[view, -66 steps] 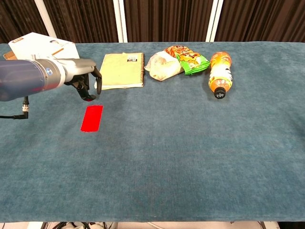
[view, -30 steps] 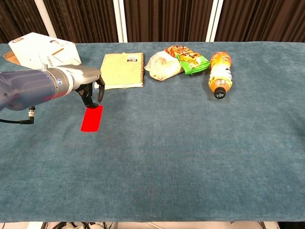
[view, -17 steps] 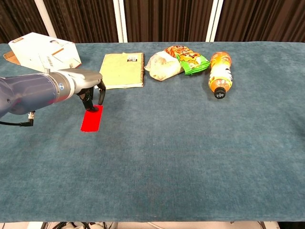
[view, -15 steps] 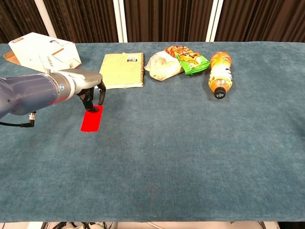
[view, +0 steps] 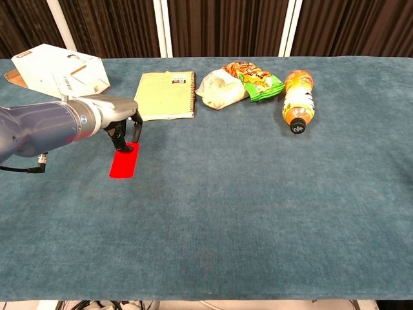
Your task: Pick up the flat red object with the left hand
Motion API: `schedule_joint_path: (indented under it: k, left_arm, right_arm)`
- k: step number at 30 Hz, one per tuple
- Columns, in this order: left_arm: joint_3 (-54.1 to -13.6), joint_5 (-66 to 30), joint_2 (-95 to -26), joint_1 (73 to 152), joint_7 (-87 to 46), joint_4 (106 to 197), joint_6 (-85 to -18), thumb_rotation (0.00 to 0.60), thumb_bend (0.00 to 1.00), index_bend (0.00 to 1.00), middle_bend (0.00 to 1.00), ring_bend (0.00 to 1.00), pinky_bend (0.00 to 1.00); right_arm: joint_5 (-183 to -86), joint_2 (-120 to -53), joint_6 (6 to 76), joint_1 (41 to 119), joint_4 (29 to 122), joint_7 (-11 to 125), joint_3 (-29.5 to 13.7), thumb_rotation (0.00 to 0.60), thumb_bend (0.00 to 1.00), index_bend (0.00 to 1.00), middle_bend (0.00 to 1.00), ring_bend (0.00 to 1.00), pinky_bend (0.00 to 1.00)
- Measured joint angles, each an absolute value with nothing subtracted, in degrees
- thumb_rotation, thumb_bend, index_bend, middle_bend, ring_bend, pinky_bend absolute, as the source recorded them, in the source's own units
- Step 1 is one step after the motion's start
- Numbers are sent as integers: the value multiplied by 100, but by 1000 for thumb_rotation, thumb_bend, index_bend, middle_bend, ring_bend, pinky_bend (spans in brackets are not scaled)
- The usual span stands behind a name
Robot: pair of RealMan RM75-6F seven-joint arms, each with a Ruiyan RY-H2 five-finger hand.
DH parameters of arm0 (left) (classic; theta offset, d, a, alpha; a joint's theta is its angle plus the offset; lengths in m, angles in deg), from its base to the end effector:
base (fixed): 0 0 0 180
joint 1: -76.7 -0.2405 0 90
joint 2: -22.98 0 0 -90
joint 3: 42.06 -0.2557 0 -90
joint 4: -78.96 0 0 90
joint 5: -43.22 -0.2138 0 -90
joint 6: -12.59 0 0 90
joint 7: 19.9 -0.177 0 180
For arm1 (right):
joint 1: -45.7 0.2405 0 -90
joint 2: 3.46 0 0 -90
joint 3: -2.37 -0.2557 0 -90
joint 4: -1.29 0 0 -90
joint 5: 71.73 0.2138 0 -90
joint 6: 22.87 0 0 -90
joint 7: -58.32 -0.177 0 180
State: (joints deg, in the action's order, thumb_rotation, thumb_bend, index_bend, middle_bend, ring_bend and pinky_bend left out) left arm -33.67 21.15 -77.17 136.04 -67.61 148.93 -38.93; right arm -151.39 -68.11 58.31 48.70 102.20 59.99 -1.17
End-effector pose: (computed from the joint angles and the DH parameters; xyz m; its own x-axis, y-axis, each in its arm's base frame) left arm -0.1452 0.4204 -0.0914 0.6307 0.4189 0.6533 0.7650 -0.1939 -0.6142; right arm -0.3066 -0.2030 0.1345 0.2554 -0.0826 0.9633 -0.9577 0.1150 0.2638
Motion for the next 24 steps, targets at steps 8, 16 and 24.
schedule_joint_path:
  k: [8, 16, 24]
  left_arm:
    - [-3372, 2174, -7723, 13594, -6818, 14900, -3897, 600, 363, 553, 1000, 1000, 1000]
    - [-3364, 2017, -7760, 13538, -6707, 14856, -3942, 600, 387, 578, 1000, 1000, 1000]
    - [-3321, 1723, -7811, 13446, -6485, 14780, -3976, 600, 456, 651, 1000, 1000, 1000]
  right_arm:
    - [-15156, -6813, 5817, 4873, 10233, 5993, -104, 600, 207, 166, 92, 142, 121]
    - [-15165, -6810, 5817, 4873, 10233, 5977, -102, 600, 208, 166, 92, 142, 121]
    - [-15160, -6804, 5791, 4879, 10241, 5964, -93, 600, 208, 166, 92, 142, 121]
